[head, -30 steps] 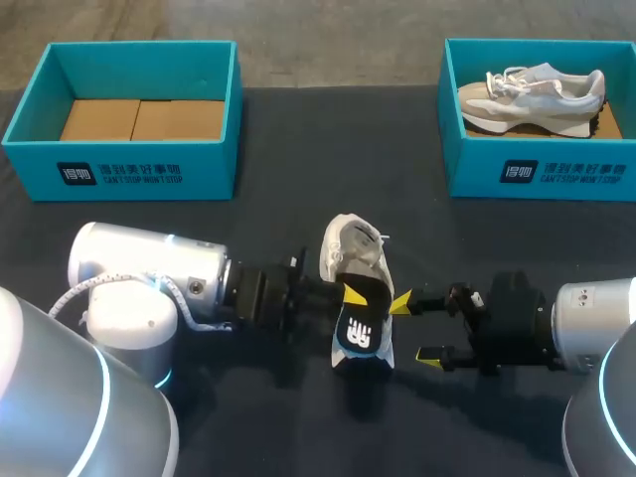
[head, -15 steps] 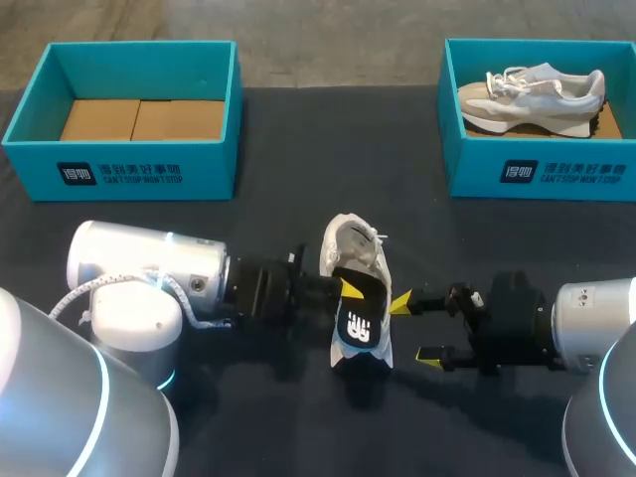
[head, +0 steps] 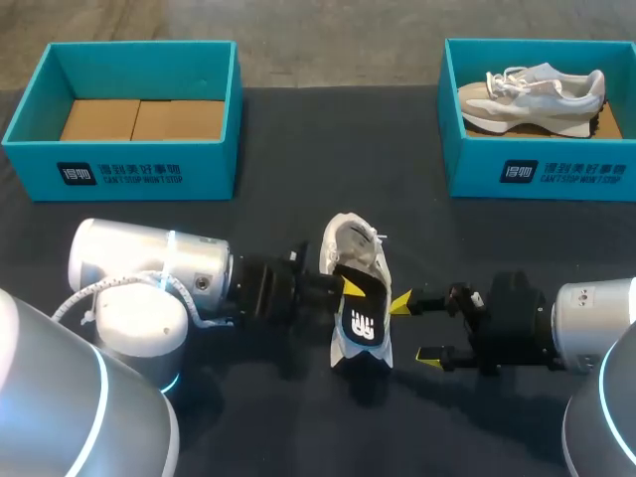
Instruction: Take the shoe out of the shoebox, open the shoe tongue, remove and reinsert the insole, then place the shoe into the shoebox
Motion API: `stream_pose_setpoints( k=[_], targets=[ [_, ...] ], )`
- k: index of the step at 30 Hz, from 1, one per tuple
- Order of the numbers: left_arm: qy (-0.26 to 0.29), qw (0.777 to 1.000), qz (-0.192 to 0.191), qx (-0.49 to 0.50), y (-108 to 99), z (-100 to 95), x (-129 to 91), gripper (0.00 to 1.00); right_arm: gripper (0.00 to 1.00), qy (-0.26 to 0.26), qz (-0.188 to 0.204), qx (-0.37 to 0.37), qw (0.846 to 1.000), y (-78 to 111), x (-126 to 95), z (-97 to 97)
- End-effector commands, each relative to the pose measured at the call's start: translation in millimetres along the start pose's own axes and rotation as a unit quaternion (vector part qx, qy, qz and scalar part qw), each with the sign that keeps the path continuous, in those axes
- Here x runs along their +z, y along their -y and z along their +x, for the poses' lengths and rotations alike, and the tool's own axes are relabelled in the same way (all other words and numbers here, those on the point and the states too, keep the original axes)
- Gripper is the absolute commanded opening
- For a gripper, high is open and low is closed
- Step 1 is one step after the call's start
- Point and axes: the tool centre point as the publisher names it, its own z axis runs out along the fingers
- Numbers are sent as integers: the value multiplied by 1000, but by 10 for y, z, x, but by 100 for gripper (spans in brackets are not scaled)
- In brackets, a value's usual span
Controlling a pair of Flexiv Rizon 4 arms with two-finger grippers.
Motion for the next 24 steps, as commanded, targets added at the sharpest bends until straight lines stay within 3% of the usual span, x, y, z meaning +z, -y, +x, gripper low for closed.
stream_pose_setpoints(
  k=[1,3,24],
  targets=[
    [4,1000,3,0,31,13,5,26,100,4,-1,1,1000,10,13,21],
    [5,1000,5,1,55,9,5,30,100,4,-1,1,1000,10,13,21],
    [28,999,27,1,389,45,-65,25,100,4,-1,1,1000,10,13,21]
  ],
)
